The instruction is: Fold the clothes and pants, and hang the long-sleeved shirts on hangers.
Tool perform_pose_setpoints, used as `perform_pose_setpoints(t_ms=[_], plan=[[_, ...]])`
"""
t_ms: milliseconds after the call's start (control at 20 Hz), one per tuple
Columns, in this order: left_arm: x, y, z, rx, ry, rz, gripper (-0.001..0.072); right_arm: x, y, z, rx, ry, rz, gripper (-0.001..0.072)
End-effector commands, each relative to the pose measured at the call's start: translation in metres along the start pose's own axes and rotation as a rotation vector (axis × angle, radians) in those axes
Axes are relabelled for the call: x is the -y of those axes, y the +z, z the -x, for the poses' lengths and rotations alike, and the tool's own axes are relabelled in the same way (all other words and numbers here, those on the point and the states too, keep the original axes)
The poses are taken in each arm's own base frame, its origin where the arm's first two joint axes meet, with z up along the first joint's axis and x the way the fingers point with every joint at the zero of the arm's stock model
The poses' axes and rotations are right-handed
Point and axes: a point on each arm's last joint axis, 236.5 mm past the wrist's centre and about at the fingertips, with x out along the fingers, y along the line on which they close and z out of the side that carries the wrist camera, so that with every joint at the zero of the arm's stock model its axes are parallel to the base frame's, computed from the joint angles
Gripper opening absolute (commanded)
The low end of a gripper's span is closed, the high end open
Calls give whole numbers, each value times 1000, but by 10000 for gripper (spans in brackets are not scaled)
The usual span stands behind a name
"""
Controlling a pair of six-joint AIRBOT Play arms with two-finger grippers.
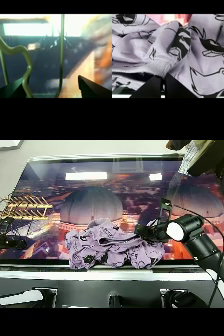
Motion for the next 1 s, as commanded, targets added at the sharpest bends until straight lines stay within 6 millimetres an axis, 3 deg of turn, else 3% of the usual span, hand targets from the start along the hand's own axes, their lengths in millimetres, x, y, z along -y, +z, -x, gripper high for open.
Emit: perform_pose_setpoints(t_ms=[0,50,100,200,250,550,750,950], plan=[[1,-2,-6,-9,-7,-2,713,0,0,0,-2,0,-2,35],[0,-2,-6,-9,-6,-2,704,0,0,0,-2,0,-1,35],[0,-2,-6,-9,-6,-2,565,0,0,0,-2,0,-2,35],[0,-2,-6,-10,-7,-2,88,0,0,0,-2,0,-2,35],[0,-2,-6,-9,-6,-2,24,0,-1,0,-2,0,-2,35],[-1,6,0,17,-3,8,22,0,0,0,-2,0,-1,35],[-2,54,30,177,-21,75,21,0,0,0,-1,-1,-1,35],[-4,111,81,358,-7,82,20,0,0,0,0,-2,0,35]])
